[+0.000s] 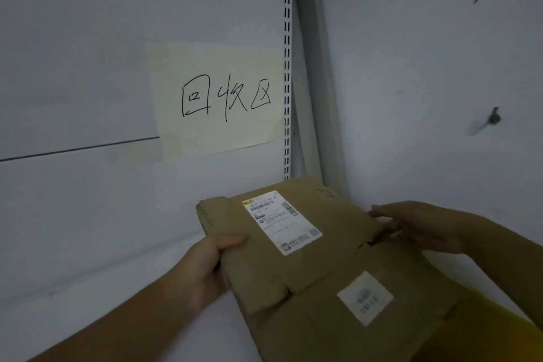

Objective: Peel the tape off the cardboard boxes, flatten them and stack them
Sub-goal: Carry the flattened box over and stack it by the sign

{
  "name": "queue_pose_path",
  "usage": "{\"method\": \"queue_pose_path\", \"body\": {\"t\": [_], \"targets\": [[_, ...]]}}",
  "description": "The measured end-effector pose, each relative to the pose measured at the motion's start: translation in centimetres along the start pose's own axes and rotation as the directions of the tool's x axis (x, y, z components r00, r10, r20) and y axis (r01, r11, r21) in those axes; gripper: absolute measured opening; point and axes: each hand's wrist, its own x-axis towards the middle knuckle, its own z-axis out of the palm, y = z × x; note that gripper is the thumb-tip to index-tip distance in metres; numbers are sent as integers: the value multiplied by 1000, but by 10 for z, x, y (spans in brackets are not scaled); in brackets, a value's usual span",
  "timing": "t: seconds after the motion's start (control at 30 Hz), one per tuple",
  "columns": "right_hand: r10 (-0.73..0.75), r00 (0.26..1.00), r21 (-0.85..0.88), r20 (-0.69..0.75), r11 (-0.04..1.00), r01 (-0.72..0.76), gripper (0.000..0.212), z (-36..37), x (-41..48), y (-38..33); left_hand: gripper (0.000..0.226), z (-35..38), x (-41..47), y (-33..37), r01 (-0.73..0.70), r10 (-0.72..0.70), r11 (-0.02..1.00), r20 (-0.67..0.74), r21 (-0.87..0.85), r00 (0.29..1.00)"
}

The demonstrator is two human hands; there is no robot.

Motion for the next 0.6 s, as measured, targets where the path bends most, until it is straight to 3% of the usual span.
{"method": "queue_pose_path", "body": {"t": [0.07,0.17,0.27,0.43,0.5,0.53,0.6], "targets": [[-88,996,-153,26,984,91,34,1,28,-6,30,7,4,-2,-2,4,1000,-71,29,997],[-258,964,-426,71,866,263,25,-3,62,-4,31,24,9,-8,-19,29,998,-208,52,978],[-341,930,-485,136,796,362,21,-6,88,3,27,33,11,-11,-51,89,992,-369,112,925],[-439,882,-561,170,693,453,27,11,126,21,59,36,6,-20,-106,286,948,-656,300,698],[-466,874,-575,138,681,454,30,10,134,26,64,50,1,-28,-19,455,825,-644,565,615],[-462,877,-575,131,685,446,30,8,137,28,59,62,-2,-33,46,536,706,-575,707,618],[-473,872,-615,124,653,442,31,4,138,27,52,85,-2,-43,110,529,463,-373,880,762]]}}
